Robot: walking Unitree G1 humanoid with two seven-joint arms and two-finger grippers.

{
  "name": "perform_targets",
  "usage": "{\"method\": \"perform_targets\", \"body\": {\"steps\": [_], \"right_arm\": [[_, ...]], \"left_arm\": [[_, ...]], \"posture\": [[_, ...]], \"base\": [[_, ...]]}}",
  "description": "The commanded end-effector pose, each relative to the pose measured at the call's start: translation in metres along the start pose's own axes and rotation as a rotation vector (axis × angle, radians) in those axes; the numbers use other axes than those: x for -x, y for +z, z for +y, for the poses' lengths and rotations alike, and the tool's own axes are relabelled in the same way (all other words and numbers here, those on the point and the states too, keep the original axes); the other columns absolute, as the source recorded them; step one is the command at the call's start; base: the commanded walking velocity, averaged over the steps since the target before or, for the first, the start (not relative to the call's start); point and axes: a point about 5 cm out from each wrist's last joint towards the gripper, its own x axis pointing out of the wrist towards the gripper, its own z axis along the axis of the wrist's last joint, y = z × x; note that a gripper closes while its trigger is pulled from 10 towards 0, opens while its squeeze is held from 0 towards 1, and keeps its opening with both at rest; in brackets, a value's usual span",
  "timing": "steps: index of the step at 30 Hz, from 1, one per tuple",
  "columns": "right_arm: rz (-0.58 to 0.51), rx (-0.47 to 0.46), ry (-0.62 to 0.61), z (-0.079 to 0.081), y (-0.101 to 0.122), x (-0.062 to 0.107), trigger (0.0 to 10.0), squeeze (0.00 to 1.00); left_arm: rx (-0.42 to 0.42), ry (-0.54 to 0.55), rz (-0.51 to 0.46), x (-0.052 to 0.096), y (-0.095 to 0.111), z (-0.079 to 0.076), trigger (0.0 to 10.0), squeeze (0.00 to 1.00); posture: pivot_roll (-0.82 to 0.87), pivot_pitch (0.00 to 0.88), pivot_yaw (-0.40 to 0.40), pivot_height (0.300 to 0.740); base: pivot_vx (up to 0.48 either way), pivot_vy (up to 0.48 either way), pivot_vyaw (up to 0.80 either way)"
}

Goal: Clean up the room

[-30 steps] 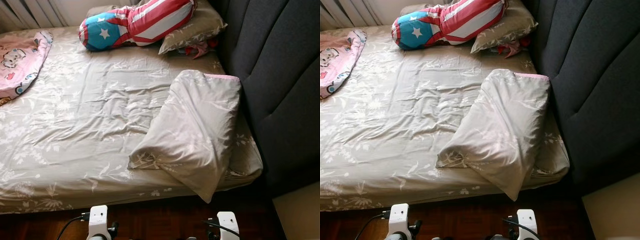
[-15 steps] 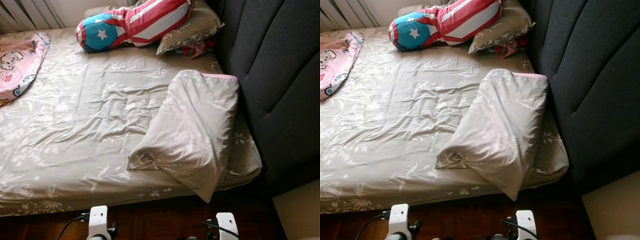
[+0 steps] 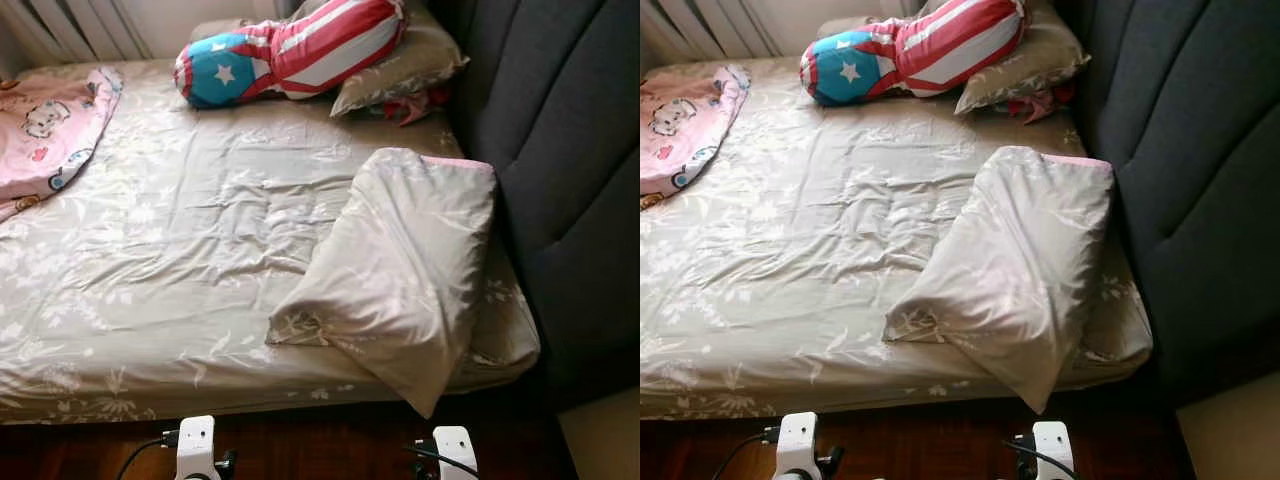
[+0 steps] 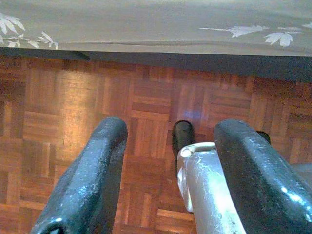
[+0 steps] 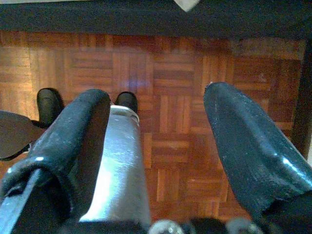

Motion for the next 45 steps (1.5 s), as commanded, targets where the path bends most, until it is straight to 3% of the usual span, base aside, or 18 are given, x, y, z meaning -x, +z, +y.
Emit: {"method": "perform_targets", "body": {"steps": [1,18,24,25,26,31,34,37,45], "right_arm": [[0.03,-0.002,0.002,0.002,-0.008,0.002,10.0,0.0],[0.006,-0.008,0.002,0.001,-0.006,0.001,10.0,0.0],[-0.06,-0.055,-0.004,0.001,-0.003,0.003,10.0,0.0],[-0.105,-0.107,-0.024,0.0,-0.002,0.004,10.0,0.0],[-0.105,-0.107,-0.024,0.0,-0.002,0.004,10.0,0.0],[-0.19,-0.131,-0.026,0.0,0.001,0.007,10.0,0.0],[-0.525,-0.112,-0.035,-0.021,0.112,0.003,10.0,0.0],[-0.597,-0.133,-0.037,-0.024,0.124,0.007,10.0,0.0],[-0.702,-0.137,-0.049,-0.036,0.126,0.016,10.0,0.0]], "left_arm": [[0.001,0.009,0.037,0.002,-0.01,0.004,10.0,0.0],[0.0,-0.006,0.001,0.0,0.001,0.0,10.0,0.0],[0.006,-0.044,-0.082,-0.005,0.023,-0.007,10.0,0.0],[-0.003,-0.06,-0.166,-0.007,0.043,-0.012,10.0,0.0],[-0.003,-0.06,-0.166,-0.007,0.043,-0.012,10.0,0.0],[0.0,-0.101,-0.36,-0.007,0.083,-0.02,10.0,0.0],[-0.032,-0.122,-0.481,-0.003,0.103,-0.023,10.0,0.0],[-0.05,-0.127,-0.557,0.002,0.11,-0.022,10.0,0.0],[-0.047,-0.128,-0.687,0.022,0.098,-0.018,10.0,0.0]], "posture": [[-0.13,0.176,0.036,0.74],[-0.12,0.186,0.032,0.74],[-0.13,0.185,0.033,0.74],[-0.13,0.181,0.033,0.74],[-0.13,0.181,0.033,0.74],[-0.14,0.174,0.032,0.74],[-0.15,0.166,0.027,0.74],[-0.16,0.163,0.025,0.74],[-0.17,0.137,0.004,0.74]], "base": [[0.285,0.0,0.0],[0.084,0.0,0.0],[0.0,0.0,0.0],[0.0,0.0,0.0],[0.0,0.0,0.0],[0.0,0.0,0.0],[0.0,0.0,0.0],[0.0,0.0,0.0],[0.0,0.0,0.0]]}}
